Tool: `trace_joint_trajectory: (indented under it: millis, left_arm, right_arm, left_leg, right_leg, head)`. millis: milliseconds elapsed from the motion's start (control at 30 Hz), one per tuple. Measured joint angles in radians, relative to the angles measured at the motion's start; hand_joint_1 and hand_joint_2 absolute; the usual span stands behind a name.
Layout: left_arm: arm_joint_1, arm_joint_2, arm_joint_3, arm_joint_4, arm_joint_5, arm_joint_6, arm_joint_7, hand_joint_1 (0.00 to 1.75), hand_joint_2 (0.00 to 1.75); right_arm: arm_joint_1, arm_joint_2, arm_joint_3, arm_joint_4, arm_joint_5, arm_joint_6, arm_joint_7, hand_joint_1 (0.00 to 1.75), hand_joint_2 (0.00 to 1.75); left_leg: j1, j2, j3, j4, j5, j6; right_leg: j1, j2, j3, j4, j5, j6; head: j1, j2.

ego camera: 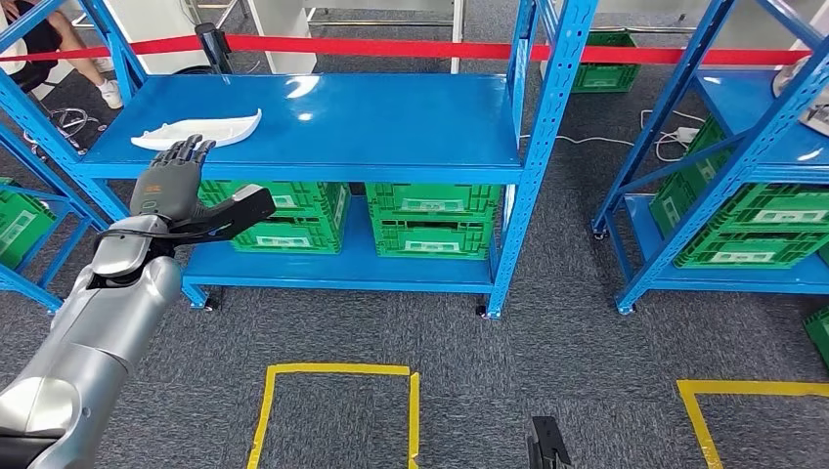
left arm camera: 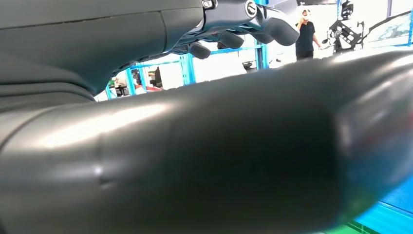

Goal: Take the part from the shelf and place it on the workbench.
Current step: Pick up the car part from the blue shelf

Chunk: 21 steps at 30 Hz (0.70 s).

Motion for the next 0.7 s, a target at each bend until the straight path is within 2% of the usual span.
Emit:
trace_joint_trajectory:
  millis: [33, 67, 100, 133, 167, 300, 333, 367, 433, 467, 500, 533, 567, 600, 633, 667, 700]
  left_arm:
    - [0.0, 0.0, 0.001, 0.0, 0.0, 0.0, 0.0, 0.0, 0.0]
    - [0.0, 0.0, 0.002, 0.0, 0.0, 0.0, 0.0, 0.0, 0.0]
    - [-0.001, 0.0, 0.003, 0.0, 0.0, 0.0, 0.0, 0.0, 0.0]
    - [-0.003, -0.001, 0.004, 0.0, 0.0, 0.0, -0.002, 0.0, 0.0]
    - [-0.004, -0.002, 0.005, 0.0, 0.0, 0.0, -0.002, 0.0, 0.0]
    - [-0.008, -0.005, 0.005, -0.002, 0.0, 0.0, -0.002, 0.0, 0.0]
    - [-0.01, -0.006, 0.005, -0.003, -0.001, 0.0, -0.002, 0.0, 0.0]
    - [-0.011, -0.009, 0.005, -0.003, -0.001, 0.0, -0.003, 0.0, 0.0]
    - [-0.006, -0.013, 0.005, -0.003, -0.005, 0.001, -0.003, 0.0, 0.0]
    - [-0.002, -0.013, 0.005, -0.002, -0.006, 0.002, -0.004, 0.0, 0.0]
    - [0.002, -0.014, 0.005, -0.002, -0.008, 0.002, -0.005, 0.0, 0.0]
    - [0.005, -0.016, 0.005, -0.002, -0.009, 0.003, -0.006, 0.0, 0.0]
    - [0.006, -0.018, 0.005, -0.003, -0.01, 0.004, -0.006, 0.0, 0.0]
    - [0.006, -0.02, 0.005, -0.003, -0.01, 0.004, -0.006, 0.0, 0.0]
    - [0.004, -0.023, 0.005, -0.003, -0.011, 0.004, -0.006, 0.0, 0.0]
    - [0.003, -0.024, 0.005, -0.003, -0.011, 0.003, -0.006, 0.0, 0.0]
    - [0.003, -0.025, 0.005, -0.003, -0.011, 0.003, -0.006, 0.0, 0.0]
  right_arm:
    - [0.001, 0.0, -0.001, 0.0, 0.0, 0.0, 0.0, 0.0, 0.0]
    - [0.001, 0.001, -0.001, 0.0, 0.0, 0.0, 0.0, 0.0, 0.0]
    - [0.001, 0.001, -0.002, 0.0, 0.0, 0.0, 0.0, 0.0, 0.0]
    - [0.0, 0.001, -0.002, 0.0, -0.001, 0.001, 0.0, 0.0, 0.0]
    - [0.0, 0.002, -0.003, 0.0, -0.001, 0.002, 0.0, 0.0, 0.0]
    - [-0.002, 0.002, -0.007, 0.0, -0.005, 0.003, -0.002, 0.0, 0.0]
    - [-0.002, 0.002, -0.008, 0.0, -0.006, 0.004, -0.004, 0.0, 0.0]
    - [-0.002, 0.003, -0.01, 0.0, -0.006, 0.004, -0.005, 0.0, 0.0]
    - [-0.001, 0.003, -0.011, 0.0, -0.007, 0.005, -0.006, 0.0, 0.0]
    - [0.0, 0.003, -0.013, 0.0, -0.008, 0.005, -0.006, 0.0, 0.0]
    - [0.002, 0.003, -0.014, 0.0, -0.008, 0.005, -0.006, 0.0, 0.0]
    - [0.004, 0.002, -0.016, 0.0, -0.009, 0.005, -0.007, 0.0, 0.0]
    - [0.005, 0.002, -0.019, 0.0, -0.009, 0.005, -0.007, 0.0, 0.0]
    - [0.006, 0.002, -0.021, 0.0, -0.009, 0.005, -0.008, 0.0, 0.0]
    - [0.005, 0.002, -0.022, 0.0, -0.009, 0.006, -0.009, 0.0, 0.0]
    - [0.005, 0.003, -0.023, 0.0, -0.009, 0.009, -0.01, 0.0, 0.0]
    - [0.004, 0.003, -0.024, 0.0, -0.008, 0.011, -0.011, 0.0, 0.0]
  left_leg:
    - [0.0, 0.001, 0.017, -0.05, 0.041, 0.003]
    - [-0.001, 0.002, 0.046, -0.124, 0.086, 0.008]
    - [-0.004, 0.004, 0.077, -0.192, 0.117, 0.013]
    - [-0.006, 0.006, 0.102, -0.242, 0.132, 0.018]
    - [-0.008, 0.007, 0.115, -0.269, 0.132, 0.023]
    - [-0.006, 0.003, 0.133, -0.288, 0.116, 0.045]
    - [-0.003, 0.002, 0.139, -0.293, 0.114, 0.051]
    - [-0.002, 0.001, 0.144, -0.295, 0.111, 0.055]
    - [-0.002, 0.0, 0.152, -0.295, 0.102, 0.06]
    - [-0.003, -0.001, 0.158, -0.295, 0.096, 0.059]
    - [-0.002, -0.002, 0.165, -0.293, 0.09, 0.058]
    - [-0.002, -0.003, 0.173, -0.292, 0.083, 0.056]
    - [-0.001, -0.004, 0.181, -0.29, 0.075, 0.053]
    - [-0.002, -0.005, 0.187, -0.287, 0.067, 0.048]
    - [-0.003, -0.007, 0.191, -0.285, 0.06, 0.043]
    - [-0.004, -0.008, 0.193, -0.285, 0.055, 0.037]
    - [-0.005, -0.009, 0.194, -0.286, 0.053, 0.031]
  right_leg:
    - [0.0, 0.001, 0.009, 0.0, -0.006, 0.001]
    - [0.0, 0.001, 0.018, 0.001, -0.014, 0.004]
    - [0.002, 0.001, 0.024, 0.002, -0.021, 0.008]
    - [0.003, 0.001, 0.028, 0.002, -0.027, 0.013]
    - [0.005, 0.001, 0.029, 0.002, -0.031, 0.018]
    - [0.005, -0.001, 0.029, 0.012, -0.047, 0.041]
    - [0.004, -0.001, 0.013, 0.045, -0.062, 0.045]
    - [0.003, 0.0, -0.018, 0.101, -0.083, 0.048]
    - [0.002, 0.001, -0.105, 0.236, -0.122, 0.053]
    - [0.002, 0.001, -0.14, 0.276, -0.12, 0.054]
    - [0.001, 0.001, -0.157, 0.279, -0.097, 0.055]
    - [0.001, 0.001, -0.153, 0.241, -0.056, 0.054]
    - [0.0, 0.001, -0.132, 0.173, -0.006, 0.053]
    - [0.0, 0.0, -0.108, 0.107, 0.029, 0.051]
    - [0.002, 0.001, -0.086, 0.054, 0.05, 0.048]
    - [0.004, 0.001, -0.072, 0.023, 0.056, 0.043]
    - [0.006, 0.002, -0.068, 0.016, 0.049, 0.038]
  head:
    - [0.0, 0.0]
    - [0.0, 0.0]
    - [-0.001, 0.0]
    - [-0.001, 0.0]
    - [-0.001, 0.0]
    - [0.001, 0.0]
    - [0.002, 0.0]
    - [0.004, 0.0]
    - [0.005, 0.0]
    - [0.005, 0.0]
    - [0.005, 0.0]
    - [0.005, 0.0]
    - [0.005, 0.0]
    - [0.005, 0.0]
    - [0.005, 0.0]
    - [0.004, 0.0]
    - [0.004, 0.0]
